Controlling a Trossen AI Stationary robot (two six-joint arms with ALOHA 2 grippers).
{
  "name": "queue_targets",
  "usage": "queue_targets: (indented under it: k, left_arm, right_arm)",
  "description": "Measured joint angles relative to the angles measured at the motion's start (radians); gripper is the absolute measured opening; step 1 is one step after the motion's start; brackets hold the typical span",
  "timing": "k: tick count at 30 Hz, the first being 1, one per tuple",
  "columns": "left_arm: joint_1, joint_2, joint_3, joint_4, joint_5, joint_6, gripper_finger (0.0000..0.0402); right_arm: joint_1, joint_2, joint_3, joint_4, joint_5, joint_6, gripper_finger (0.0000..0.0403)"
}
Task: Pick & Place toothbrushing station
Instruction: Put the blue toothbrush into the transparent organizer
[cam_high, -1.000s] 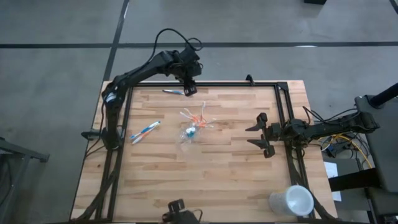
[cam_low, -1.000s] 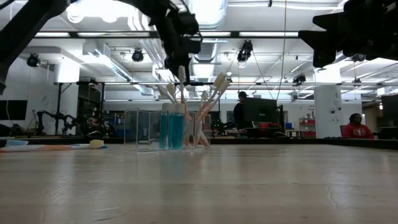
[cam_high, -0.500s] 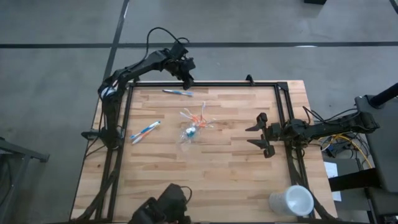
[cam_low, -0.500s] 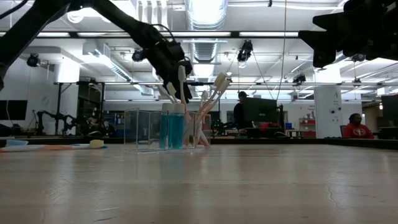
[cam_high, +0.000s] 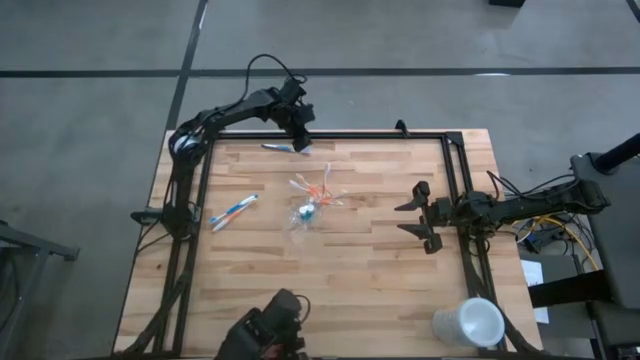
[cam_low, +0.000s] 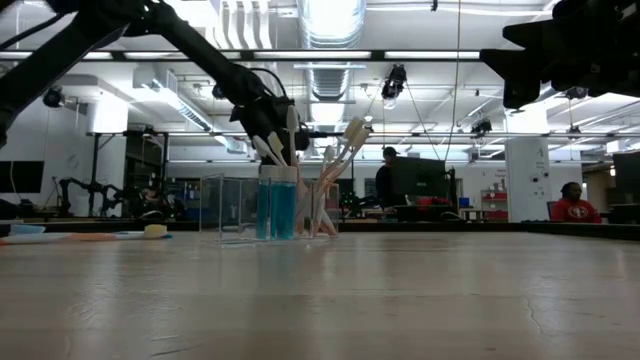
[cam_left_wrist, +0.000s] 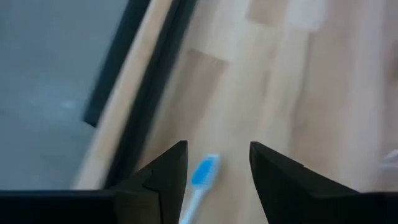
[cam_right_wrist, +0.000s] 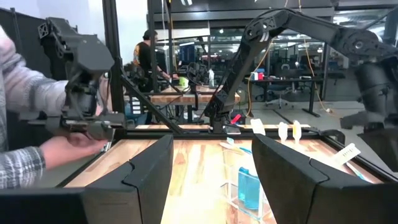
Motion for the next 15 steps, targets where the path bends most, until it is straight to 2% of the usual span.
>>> queue_targets:
  k: [4,15]
  left_arm:
    - [0.0,0.014,0.0,0.021,-0.036,0.113,0.0177]
    - [0.005,0.056,-0.007,0.014,-0.033,0.163,0.0177]
  right_arm:
    - [0.0,0.0,0.0,0.0,0.0,0.0,0.0215]
    - [0.0,0.0,0.0,0.0,0.0,0.0,0.0215]
